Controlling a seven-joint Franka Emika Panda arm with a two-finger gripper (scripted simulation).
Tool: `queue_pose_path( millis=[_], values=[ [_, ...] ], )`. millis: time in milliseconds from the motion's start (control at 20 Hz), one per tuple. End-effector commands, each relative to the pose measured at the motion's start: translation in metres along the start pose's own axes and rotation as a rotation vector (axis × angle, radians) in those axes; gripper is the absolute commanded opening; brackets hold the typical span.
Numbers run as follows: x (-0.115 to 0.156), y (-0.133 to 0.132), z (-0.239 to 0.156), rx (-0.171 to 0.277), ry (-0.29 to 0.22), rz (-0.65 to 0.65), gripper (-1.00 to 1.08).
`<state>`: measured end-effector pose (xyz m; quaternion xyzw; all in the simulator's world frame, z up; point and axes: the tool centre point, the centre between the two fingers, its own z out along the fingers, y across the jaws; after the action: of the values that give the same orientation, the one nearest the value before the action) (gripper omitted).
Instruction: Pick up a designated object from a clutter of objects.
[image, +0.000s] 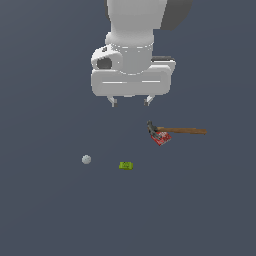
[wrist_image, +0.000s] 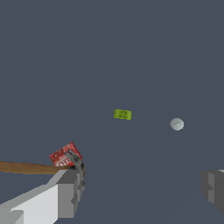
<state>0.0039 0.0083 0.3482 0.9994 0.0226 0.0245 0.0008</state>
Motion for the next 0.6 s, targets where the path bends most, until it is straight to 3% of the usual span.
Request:
queue_pose_path(
  millis=[0, 550],
  values=[
    [0.0, 0.0, 0.0, 0.0, 0.0, 0.0, 1.0],
    [0.002, 0.016, 0.006, 0.018, -0.006, 0.009, 1.0]
  ],
)
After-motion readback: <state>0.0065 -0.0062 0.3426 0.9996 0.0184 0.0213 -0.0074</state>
